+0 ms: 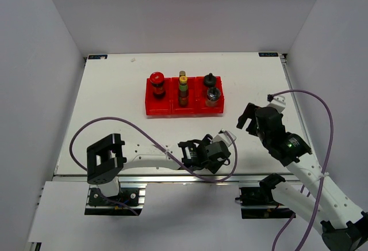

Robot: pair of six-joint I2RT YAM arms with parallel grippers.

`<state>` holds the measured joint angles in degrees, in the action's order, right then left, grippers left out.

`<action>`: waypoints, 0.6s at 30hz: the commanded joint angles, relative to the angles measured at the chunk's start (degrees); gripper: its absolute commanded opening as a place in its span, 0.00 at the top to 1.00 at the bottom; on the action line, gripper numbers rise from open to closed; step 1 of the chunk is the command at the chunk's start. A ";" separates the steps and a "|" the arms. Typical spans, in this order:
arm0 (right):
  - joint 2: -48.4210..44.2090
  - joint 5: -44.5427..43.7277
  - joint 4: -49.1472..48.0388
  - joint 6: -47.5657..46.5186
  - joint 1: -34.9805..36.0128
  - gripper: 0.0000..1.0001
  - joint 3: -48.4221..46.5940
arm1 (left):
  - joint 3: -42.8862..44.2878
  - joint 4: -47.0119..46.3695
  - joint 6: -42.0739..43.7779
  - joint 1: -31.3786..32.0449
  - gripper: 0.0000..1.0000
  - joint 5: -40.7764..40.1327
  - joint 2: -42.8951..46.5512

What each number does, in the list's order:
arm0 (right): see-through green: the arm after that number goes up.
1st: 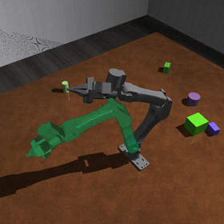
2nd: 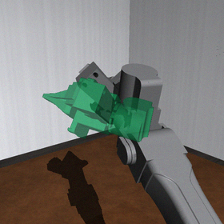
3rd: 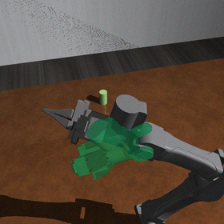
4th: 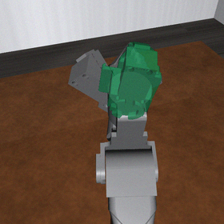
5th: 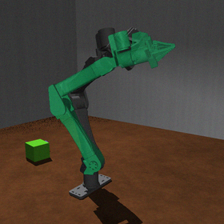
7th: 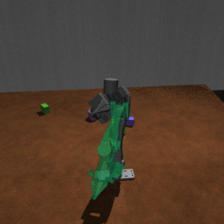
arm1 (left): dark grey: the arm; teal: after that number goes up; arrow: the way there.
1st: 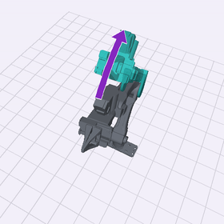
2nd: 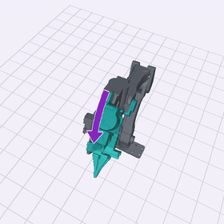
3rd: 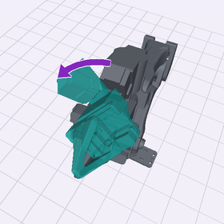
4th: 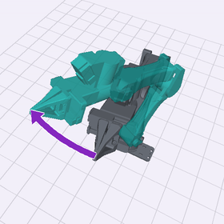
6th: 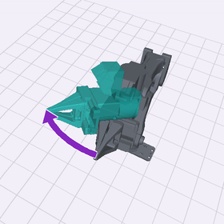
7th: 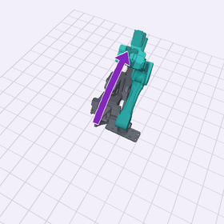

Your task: Organize the condiment bottles

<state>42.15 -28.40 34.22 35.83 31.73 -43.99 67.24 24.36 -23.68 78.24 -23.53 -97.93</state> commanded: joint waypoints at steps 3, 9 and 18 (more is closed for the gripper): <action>-0.32 -1.22 -1.96 -0.15 -0.17 0.11 0.74 | 0.08 1.92 -2.24 -4.48 0.61 -2.05 6.77; 1.96 -1.04 -2.49 -0.50 -0.17 0.11 0.74 | -4.58 0.86 -4.27 -18.46 0.72 -3.34 15.39; 3.81 -3.24 -5.91 2.05 -0.17 0.11 1.54 | -4.05 -0.97 -1.28 -35.51 0.71 -5.40 21.47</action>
<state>45.71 -29.26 32.21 36.23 31.73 -43.11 61.65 27.57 -26.04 47.59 -27.94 -78.26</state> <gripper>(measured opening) 0.895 0.733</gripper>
